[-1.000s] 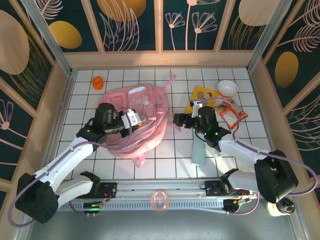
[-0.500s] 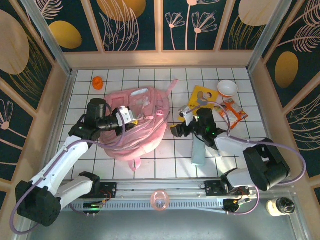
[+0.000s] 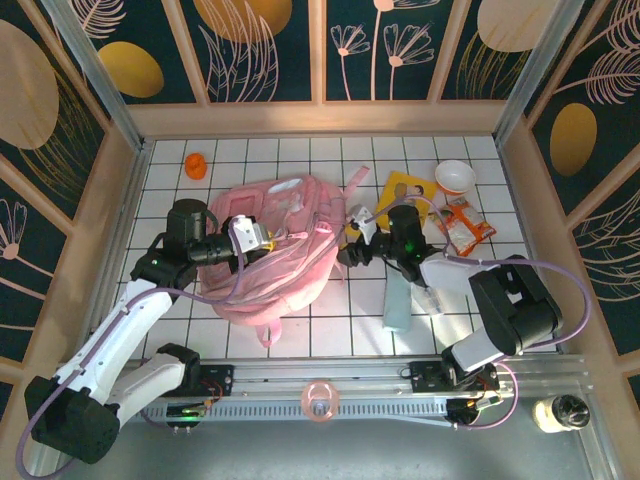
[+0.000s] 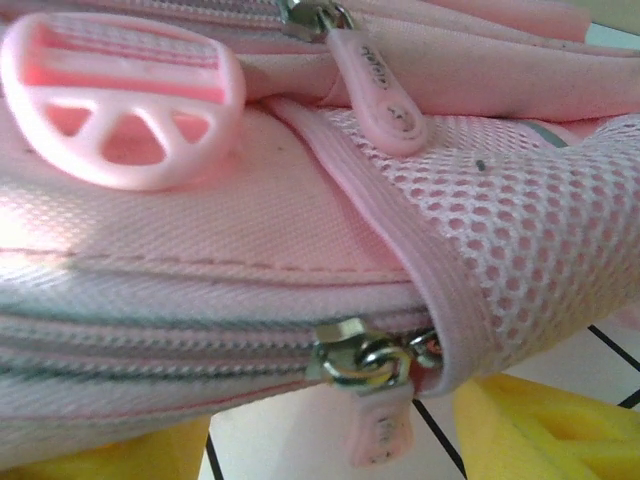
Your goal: Pack the student bag
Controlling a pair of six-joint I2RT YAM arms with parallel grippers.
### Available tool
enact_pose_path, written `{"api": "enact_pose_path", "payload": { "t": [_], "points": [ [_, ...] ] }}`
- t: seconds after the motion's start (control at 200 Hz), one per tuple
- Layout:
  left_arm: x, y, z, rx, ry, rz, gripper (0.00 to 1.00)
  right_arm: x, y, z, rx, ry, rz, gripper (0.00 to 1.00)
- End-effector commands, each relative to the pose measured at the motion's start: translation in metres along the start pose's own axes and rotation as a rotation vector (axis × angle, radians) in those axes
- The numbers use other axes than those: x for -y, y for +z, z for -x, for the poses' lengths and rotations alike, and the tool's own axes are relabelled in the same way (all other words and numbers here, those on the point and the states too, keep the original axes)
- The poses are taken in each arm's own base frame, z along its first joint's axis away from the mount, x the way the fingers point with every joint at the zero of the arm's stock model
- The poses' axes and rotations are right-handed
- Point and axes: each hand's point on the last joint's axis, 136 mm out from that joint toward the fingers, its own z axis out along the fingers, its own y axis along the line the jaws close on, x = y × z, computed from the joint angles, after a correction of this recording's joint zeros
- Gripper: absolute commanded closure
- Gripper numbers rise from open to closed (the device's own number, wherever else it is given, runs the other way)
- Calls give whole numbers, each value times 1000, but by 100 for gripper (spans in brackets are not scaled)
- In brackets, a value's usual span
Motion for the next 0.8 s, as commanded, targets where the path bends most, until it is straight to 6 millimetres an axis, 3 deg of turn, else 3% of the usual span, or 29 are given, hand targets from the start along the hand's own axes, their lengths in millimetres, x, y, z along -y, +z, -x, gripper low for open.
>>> {"api": "enact_pose_path", "payload": {
  "t": [0.0, 0.5, 0.701, 0.796],
  "points": [
    [-13, -10, 38, 140, 174, 64, 100, -8, -11, 22, 65, -52, 59, 40],
    [-18, -6, 30, 115, 177, 94, 100, -16, -15, 24, 64, -20, 143, 86],
    [-17, -5, 28, 116, 175, 92, 100, -10, -15, 25, 64, 17, 134, 87],
    [-14, -6, 30, 128, 175, 81, 100, -4, -13, 24, 60, 37, 126, 74]
  ]
}}
